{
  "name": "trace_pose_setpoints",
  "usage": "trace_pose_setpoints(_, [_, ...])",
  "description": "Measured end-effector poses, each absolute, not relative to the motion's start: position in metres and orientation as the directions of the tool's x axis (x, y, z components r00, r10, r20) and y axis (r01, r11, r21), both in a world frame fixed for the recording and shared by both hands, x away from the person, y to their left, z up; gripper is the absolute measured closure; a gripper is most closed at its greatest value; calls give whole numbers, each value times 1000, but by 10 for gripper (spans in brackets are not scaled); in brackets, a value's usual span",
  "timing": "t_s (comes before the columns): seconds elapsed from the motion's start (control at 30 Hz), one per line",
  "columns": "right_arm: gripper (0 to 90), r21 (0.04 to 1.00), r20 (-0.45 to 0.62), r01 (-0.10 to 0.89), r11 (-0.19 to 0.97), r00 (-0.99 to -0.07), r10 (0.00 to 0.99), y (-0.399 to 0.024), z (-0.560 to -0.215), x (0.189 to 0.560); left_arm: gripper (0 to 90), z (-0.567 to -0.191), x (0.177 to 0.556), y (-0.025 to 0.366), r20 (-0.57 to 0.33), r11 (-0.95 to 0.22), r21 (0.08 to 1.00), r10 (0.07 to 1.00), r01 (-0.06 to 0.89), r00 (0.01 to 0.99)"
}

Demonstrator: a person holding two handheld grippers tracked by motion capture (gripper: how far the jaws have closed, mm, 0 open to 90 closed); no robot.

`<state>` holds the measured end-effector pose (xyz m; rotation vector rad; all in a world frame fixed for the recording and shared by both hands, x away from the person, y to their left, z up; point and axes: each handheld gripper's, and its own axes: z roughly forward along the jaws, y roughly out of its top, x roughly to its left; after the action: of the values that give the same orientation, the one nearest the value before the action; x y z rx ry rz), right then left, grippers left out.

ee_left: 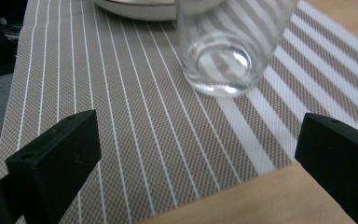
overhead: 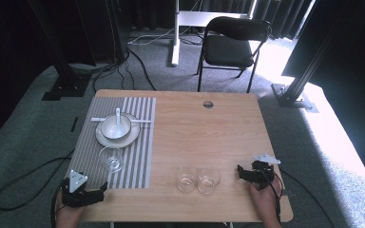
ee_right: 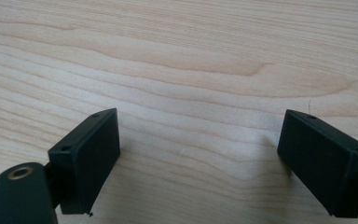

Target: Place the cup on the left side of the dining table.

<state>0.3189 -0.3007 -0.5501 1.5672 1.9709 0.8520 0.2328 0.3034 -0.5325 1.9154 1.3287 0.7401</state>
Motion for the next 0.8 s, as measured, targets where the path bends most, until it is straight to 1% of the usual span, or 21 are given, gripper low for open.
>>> trace_pose_setpoints(0.3, [124,722,11,675,151,-230,973,-301,-550,319,7,-535,211,316,81,-248,792,949,559,305])
trace_pose_setpoints(0.4, [124,722,11,675,151,-230,973,-301,-550,319,7,-537,202,324,69,-240,794,949,559,309])
trace_pose_setpoints(0.53, [124,722,12,675,151,-230,973,-301,-550,319,7,-540,198,328,64,-241,797,945,553,320])
trace_pose_setpoints(0.8, [124,722,12,675,151,-230,973,-301,-550,319,7,-541,188,337,65,-231,809,949,541,309])
